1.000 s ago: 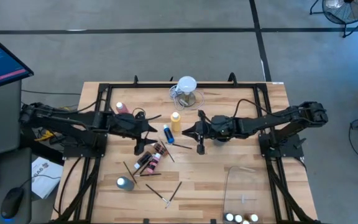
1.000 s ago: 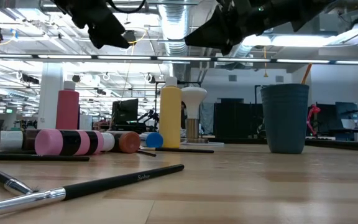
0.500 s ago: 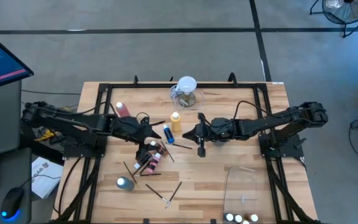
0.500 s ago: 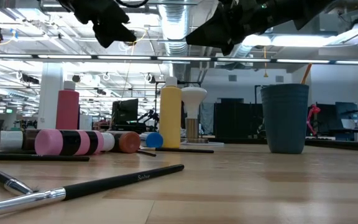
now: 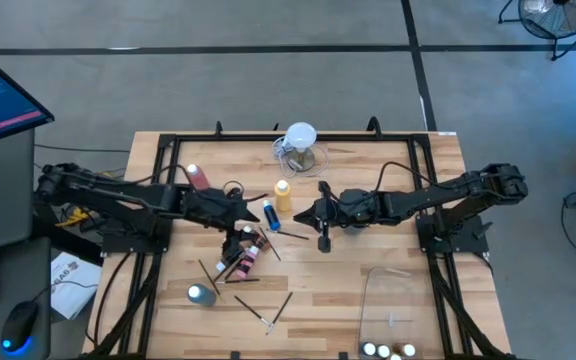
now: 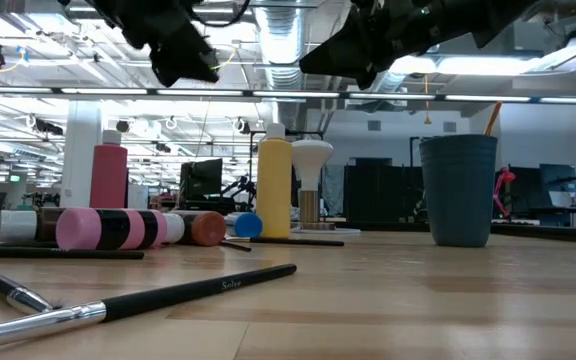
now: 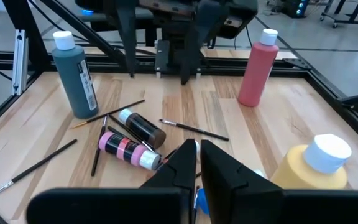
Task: Pick & Place Paint Supplies
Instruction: Put the top black gold paintbrush into the blue cup
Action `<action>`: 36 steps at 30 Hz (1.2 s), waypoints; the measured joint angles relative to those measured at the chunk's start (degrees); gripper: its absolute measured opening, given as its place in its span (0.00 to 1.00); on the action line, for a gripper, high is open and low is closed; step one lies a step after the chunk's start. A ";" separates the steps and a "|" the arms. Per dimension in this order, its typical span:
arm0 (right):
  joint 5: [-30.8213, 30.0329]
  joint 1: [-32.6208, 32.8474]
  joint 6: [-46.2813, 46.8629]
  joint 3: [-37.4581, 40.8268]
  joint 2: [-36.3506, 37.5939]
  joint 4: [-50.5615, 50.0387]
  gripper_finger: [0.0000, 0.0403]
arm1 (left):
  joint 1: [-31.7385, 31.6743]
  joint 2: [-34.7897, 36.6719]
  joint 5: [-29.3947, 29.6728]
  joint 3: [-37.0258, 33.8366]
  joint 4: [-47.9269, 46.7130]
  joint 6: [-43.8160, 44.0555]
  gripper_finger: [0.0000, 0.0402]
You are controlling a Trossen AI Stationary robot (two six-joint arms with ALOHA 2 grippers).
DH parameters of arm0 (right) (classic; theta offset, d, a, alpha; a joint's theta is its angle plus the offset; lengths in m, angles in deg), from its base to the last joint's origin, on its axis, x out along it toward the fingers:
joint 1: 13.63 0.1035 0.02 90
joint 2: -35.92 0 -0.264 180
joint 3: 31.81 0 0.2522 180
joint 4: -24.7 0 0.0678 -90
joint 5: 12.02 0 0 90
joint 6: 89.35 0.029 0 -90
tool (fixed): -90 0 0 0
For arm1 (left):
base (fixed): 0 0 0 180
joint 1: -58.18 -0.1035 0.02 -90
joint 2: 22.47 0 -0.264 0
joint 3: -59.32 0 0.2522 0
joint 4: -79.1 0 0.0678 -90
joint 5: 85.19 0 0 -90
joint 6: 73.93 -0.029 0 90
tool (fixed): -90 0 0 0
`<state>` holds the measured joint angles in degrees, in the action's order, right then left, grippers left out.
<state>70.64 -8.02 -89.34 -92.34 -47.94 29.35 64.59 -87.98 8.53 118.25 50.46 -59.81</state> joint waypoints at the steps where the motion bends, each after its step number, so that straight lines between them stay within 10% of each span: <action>1: 0.00 0.00 0.00 0.00 0.00 0.00 0.04 | -0.19 -0.27 0.02 -0.02 -1.41 0.35 0.54; 36: 0.02 -0.11 0.00 0.00 0.00 -0.15 0.03 | 4.37 -24.34 -5.01 0.15 -0.10 -2.35 0.35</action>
<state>70.67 -8.13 -89.34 -92.34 -47.94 29.20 68.96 -112.32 3.53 118.40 50.35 -62.16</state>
